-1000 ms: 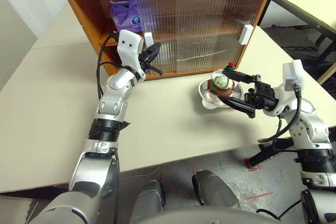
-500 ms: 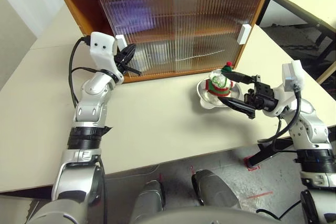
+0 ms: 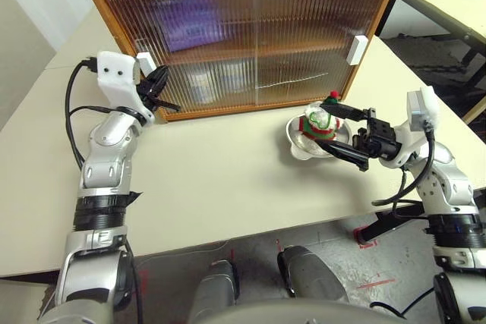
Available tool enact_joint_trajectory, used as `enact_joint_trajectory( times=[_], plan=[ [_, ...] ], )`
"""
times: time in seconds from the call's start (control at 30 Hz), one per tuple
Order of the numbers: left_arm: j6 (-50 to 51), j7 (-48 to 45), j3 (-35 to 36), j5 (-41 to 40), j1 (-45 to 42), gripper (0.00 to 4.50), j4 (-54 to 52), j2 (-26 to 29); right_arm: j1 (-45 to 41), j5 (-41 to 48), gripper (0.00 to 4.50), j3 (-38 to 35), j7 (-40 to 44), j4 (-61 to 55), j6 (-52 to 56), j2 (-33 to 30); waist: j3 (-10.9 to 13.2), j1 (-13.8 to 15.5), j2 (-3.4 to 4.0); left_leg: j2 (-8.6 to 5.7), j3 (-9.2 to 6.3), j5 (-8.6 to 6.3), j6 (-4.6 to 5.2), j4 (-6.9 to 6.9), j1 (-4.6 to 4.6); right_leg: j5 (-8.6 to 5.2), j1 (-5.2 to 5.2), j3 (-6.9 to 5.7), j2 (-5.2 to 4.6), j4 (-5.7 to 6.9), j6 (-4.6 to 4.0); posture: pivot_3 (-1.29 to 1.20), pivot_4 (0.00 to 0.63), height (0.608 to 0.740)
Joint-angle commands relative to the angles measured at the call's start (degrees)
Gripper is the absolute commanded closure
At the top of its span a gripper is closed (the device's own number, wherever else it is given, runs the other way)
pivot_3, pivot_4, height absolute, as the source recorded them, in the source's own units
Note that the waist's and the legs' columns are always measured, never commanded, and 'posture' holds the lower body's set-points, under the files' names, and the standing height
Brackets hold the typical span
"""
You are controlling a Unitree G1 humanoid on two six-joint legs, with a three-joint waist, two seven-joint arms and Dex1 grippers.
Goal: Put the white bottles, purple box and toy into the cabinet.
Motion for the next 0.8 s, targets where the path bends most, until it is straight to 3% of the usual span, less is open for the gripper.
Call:
enact_joint_trajectory(
  times=[0.03, 0.37, 0.4, 0.5, 0.6, 0.7, 0.8],
  plan=[
    [1.47, 2.38, 3.55, 0.49, 1.61, 4.46, 1.16, 1.64, -0.02, -0.13, 0.00, 0.43, 0.70, -0.03, 0.18, -0.23, 0.00, -0.08, 0.00, 0.04, 0.00, 0.00, -0.01, -0.02, 0.02, 0.01, -0.01, -0.01, 0.01, 0.00, -0.02, -0.22, 0.093, 0.740],
    [2.01, 1.70, 4.28, -2.03, 0.91, 4.46, 0.33, 0.68, -0.54, 0.05, 0.00, -0.26, 1.23, 0.77, 0.10, -0.86, 0.00, -0.11, 0.00, 0.44, -0.04, 0.06, -0.32, -0.08, 0.07, 0.12, -0.03, -0.12, 0.61, -0.01, -0.39, -0.22, 0.092, 0.740],
    [1.27, 0.97, 4.40, -3.09, 0.79, 4.29, 0.30, 0.28, -0.77, 0.14, 0.00, -0.46, 1.12, 0.89, 0.01, -0.83, 0.00, -0.10, 0.00, 0.47, -0.06, 0.06, -0.36, -0.08, 0.07, 0.13, -0.03, -0.10, 0.71, -0.01, -0.42, -0.22, 0.092, 0.740],
    [-2.51, -2.92, 4.18, -6.85, 0.52, 3.61, -0.54, -1.30, -1.97, 0.65, 0.00, -1.60, 0.58, 1.88, 0.28, -1.07, 0.03, 0.04, -0.04, 0.75, -0.10, 0.05, -0.44, -0.07, 0.07, 0.17, -0.04, -0.08, 0.91, -0.01, -0.52, -0.22, 0.094, 0.740],
    [-4.47, -6.91, 3.12, -9.55, 1.12, 2.55, -2.48, -2.37, -3.55, -0.06, 0.00, -2.58, -0.84, 4.26, 1.81, -2.50, 0.04, 0.56, -0.07, 0.92, -0.20, 0.09, -0.43, -0.07, 0.04, 0.17, -0.07, -0.14, 0.97, -0.01, -0.62, -0.22, 0.095, 0.740],
    [-4.85, -12.29, 1.41, -11.77, 2.51, 1.52, -4.22, -2.20, -6.01, -3.47, 0.64, -2.75, -3.27, 9.19, 0.56, -4.19, 0.05, 1.32, -0.08, 0.93, -0.21, 0.16, -0.29, -0.06, -0.01, 0.10, -0.07, -0.13, 0.96, -0.03, -0.67, -0.22, 0.096, 0.740],
    [-2.26, -18.65, 0.92, -16.04, 5.31, 0.44, -6.74, -1.28, -8.02, -4.26, 1.79, -3.97, -5.46, 12.94, 0.34, -4.59, 0.05, 1.94, -0.08, 0.99, -0.21, 0.29, 0.13, -0.06, -0.02, 0.08, -0.08, -0.12, 0.94, -0.05, -0.89, -0.22, 0.095, 0.740]
  ],
)
